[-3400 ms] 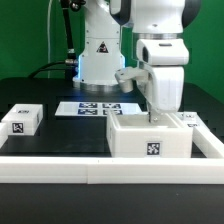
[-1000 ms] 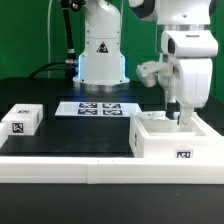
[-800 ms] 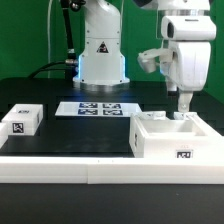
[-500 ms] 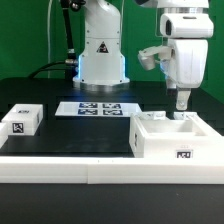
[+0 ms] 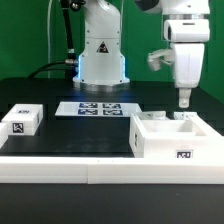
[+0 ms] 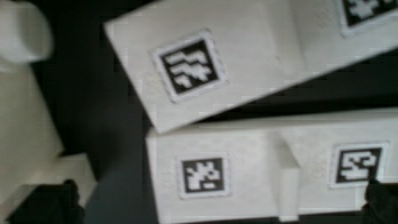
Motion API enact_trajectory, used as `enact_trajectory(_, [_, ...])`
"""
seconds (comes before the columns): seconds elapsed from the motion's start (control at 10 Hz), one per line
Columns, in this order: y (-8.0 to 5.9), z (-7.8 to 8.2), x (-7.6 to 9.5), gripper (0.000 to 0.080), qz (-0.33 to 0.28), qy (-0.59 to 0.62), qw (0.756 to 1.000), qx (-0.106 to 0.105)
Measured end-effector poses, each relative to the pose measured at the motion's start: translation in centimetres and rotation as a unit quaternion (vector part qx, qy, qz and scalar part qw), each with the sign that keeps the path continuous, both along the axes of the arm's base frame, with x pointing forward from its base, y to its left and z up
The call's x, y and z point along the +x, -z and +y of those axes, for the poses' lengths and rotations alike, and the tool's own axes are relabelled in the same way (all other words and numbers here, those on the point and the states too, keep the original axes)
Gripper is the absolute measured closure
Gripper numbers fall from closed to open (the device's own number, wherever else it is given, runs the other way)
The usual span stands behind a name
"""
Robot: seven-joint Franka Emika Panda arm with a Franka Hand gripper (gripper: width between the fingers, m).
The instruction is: Assemble cabinet
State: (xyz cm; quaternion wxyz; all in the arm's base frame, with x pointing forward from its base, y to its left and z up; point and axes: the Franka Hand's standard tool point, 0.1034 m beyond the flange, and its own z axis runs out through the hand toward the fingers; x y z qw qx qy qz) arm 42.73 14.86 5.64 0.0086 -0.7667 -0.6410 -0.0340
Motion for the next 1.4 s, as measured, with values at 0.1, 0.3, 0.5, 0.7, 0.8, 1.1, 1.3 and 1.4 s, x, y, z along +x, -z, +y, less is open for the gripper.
enact_trajectory(0.1, [0.2, 0.7, -0.5, 0.0002, -0.002, 0.002, 1.0, 0.004])
enact_trajectory(0.3, [1.4, 2.0, -1.0, 0.0002, -0.006, -0.002, 1.0, 0.016])
enact_trajectory(0.5, [3.1, 2.5, -1.6, 0.0002, 0.002, -0.003, 1.0, 0.022])
enact_trajectory(0.7, [3.7, 2.3, -1.7, 0.0002, 0.008, -0.001, 1.0, 0.022])
enact_trajectory(0.8, [3.9, 2.1, -1.8, 0.0002, 0.01, 0.001, 1.0, 0.022])
enact_trajectory(1.1, [4.1, 2.1, -1.9, 0.026, 0.012, 0.002, 1.0, 0.022])
enact_trajectory(1.3, [4.2, 2.0, -2.0, 0.0534, 0.013, 0.003, 1.0, 0.022])
enact_trajectory(1.4, [4.2, 2.0, -2.0, 0.0705, 0.013, 0.003, 1.0, 0.022])
